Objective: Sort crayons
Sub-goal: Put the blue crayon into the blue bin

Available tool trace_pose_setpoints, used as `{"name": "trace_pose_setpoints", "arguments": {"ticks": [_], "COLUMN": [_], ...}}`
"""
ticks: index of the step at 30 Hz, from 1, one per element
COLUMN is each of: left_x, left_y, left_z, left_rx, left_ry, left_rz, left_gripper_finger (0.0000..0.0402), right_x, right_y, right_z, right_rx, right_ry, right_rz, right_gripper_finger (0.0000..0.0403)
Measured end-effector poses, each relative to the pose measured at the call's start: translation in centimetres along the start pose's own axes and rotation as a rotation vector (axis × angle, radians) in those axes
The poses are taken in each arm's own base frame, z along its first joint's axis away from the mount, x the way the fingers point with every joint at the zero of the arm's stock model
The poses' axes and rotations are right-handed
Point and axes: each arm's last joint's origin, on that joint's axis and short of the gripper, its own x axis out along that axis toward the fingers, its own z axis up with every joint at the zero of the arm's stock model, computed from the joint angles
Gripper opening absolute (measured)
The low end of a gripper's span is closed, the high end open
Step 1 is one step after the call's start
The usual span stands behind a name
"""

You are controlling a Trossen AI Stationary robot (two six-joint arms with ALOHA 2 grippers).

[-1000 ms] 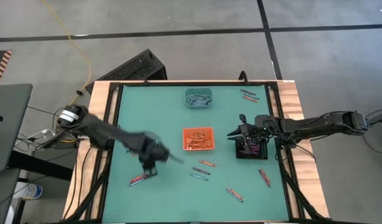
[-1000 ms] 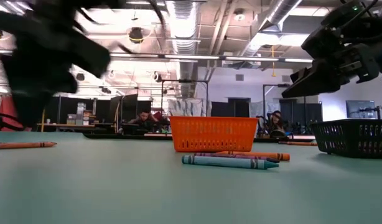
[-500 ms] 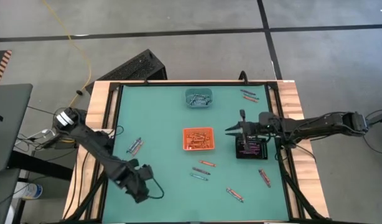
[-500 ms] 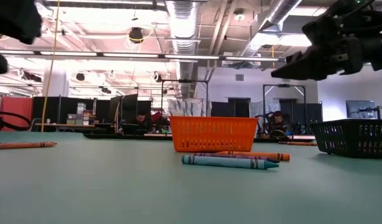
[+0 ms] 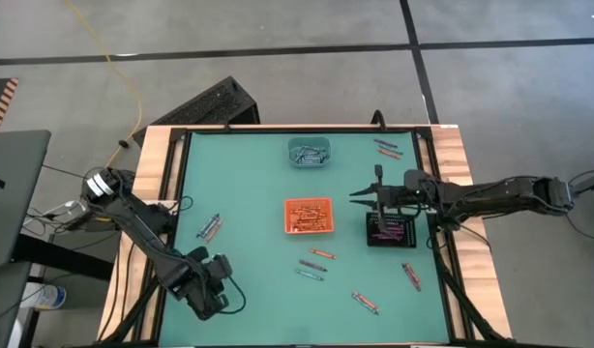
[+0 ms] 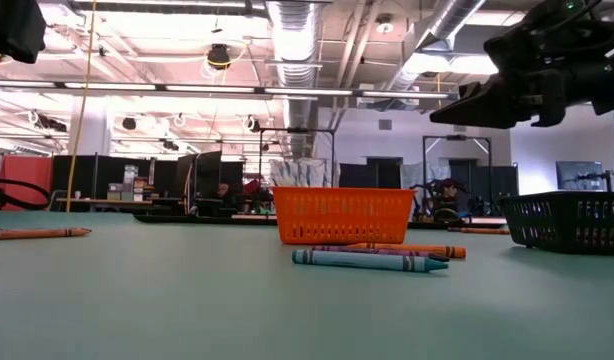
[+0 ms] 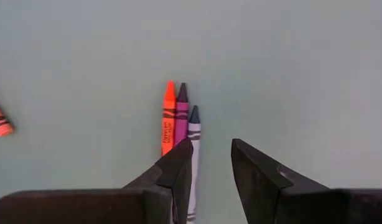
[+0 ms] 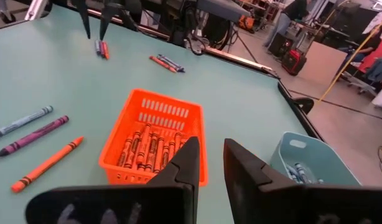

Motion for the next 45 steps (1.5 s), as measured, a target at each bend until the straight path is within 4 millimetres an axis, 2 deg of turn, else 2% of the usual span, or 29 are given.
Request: {"name": "trace_pose_setpoints", "arguments": {"ticks": [11, 17, 20, 25, 30, 33, 37, 41, 45], "left_x": [3.8, 4.2, 4.2, 4.2, 3.9, 3.4, 2.3, 1.8, 1.7], "left_y": [-0.7, -0.7, -0.5, -0.3, -0.8, -1.3, -2.2, -2.1, -0.3], "left_z": [-0.8, -1.0, -1.1, -0.9, 0.4, 2.4, 6.3, 11.8, 18.1], "left_rx": [0.095, 0.104, 0.122, 0.120, 0.166, 0.228, 0.327, 0.479, 0.585], "left_ry": [0.039, 0.062, 0.082, 0.090, 0.070, -0.016, -0.250, -0.458, -0.580], "left_rz": [0.099, 0.117, 0.125, 0.145, 0.132, 0.157, 0.190, 0.230, 0.184], "left_gripper_finger": [0.0102, 0.0098, 0.0076, 0.0013, 0.0012, 0.0012, 0.0012, 0.0012, 0.0012], "right_x": [0.0, 0.0, 0.0, 0.0, 0.0, 0.0, 0.0, 0.0, 0.0], "right_y": [-0.1, -0.1, -0.1, -0.1, -0.1, -0.1, -0.2, -0.2, -0.2], "right_z": [0.0, 0.0, 0.0, 0.0, 0.0, 0.1, 0.3, 0.3, 0.3], "right_rx": [0.008, 0.009, 0.009, 0.009, 0.008, 0.006, 0.004, 0.000, -0.001], "right_ry": [0.000, -0.004, -0.004, -0.004, -0.005, -0.016, -0.035, -0.035, -0.035], "right_rz": [-0.003, -0.004, -0.004, -0.004, -0.004, -0.008, -0.015, -0.015, -0.015], "right_gripper_finger": [0.0071, 0.0071, 0.0071, 0.0071, 0.0071, 0.0071, 0.0071, 0.0071, 0.0071]}}
